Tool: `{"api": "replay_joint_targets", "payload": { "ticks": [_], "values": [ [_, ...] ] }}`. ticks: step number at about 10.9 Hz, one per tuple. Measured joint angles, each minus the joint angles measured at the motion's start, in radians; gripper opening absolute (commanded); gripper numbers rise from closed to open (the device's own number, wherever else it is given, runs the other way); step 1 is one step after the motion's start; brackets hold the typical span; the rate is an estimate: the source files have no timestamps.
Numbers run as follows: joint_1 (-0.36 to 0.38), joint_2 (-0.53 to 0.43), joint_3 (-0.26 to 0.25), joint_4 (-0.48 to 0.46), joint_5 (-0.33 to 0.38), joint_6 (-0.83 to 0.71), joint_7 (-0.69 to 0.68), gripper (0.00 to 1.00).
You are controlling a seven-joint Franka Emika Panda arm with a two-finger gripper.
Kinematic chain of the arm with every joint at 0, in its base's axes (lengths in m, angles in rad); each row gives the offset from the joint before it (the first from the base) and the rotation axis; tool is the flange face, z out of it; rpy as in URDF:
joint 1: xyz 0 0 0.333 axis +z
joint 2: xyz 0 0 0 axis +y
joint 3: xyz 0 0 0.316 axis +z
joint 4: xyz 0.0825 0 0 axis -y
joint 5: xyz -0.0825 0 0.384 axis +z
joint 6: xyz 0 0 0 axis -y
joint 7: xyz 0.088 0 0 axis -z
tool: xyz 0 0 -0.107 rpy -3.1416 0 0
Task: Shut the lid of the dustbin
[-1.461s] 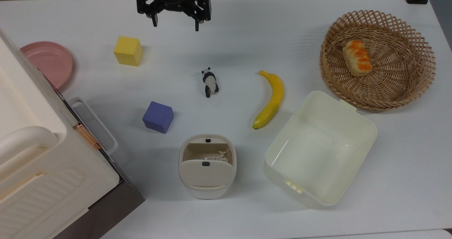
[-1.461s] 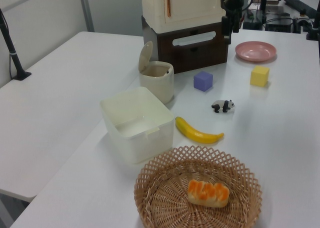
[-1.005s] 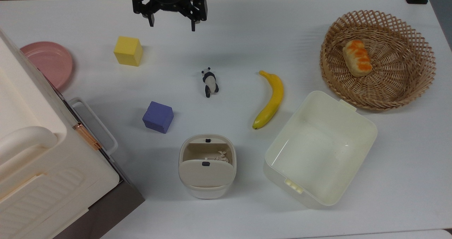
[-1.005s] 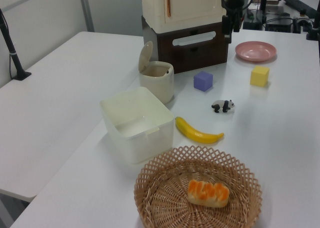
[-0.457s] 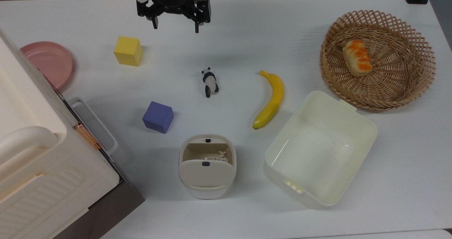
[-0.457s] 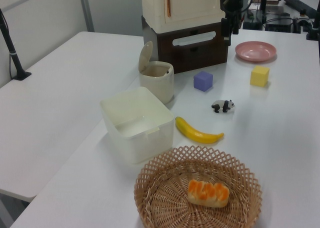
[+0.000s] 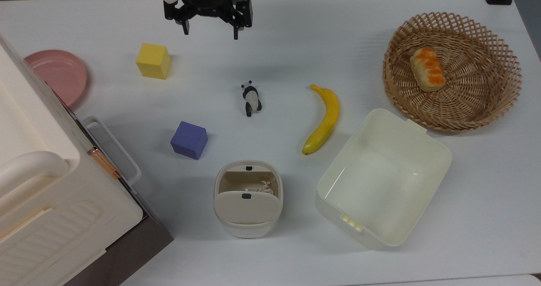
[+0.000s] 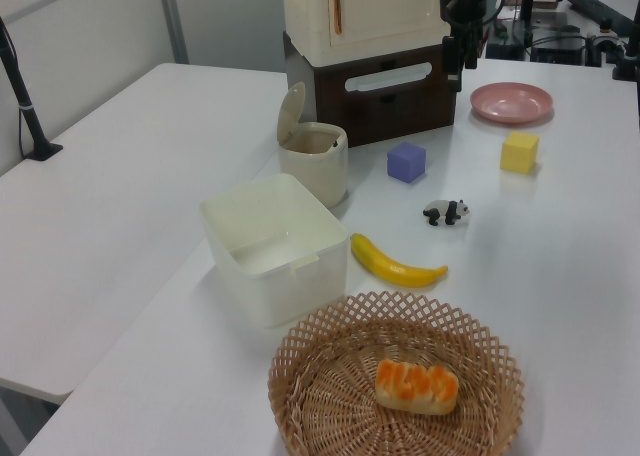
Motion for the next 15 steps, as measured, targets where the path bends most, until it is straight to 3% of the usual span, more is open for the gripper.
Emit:
{"api": "replay_joint_targets", "payload": {
  "ticks": [15],
  "values": [
    [0.029,0.023,0.007,-0.004,-0.031,0.045,-0.001,0.99]
  ]
}}
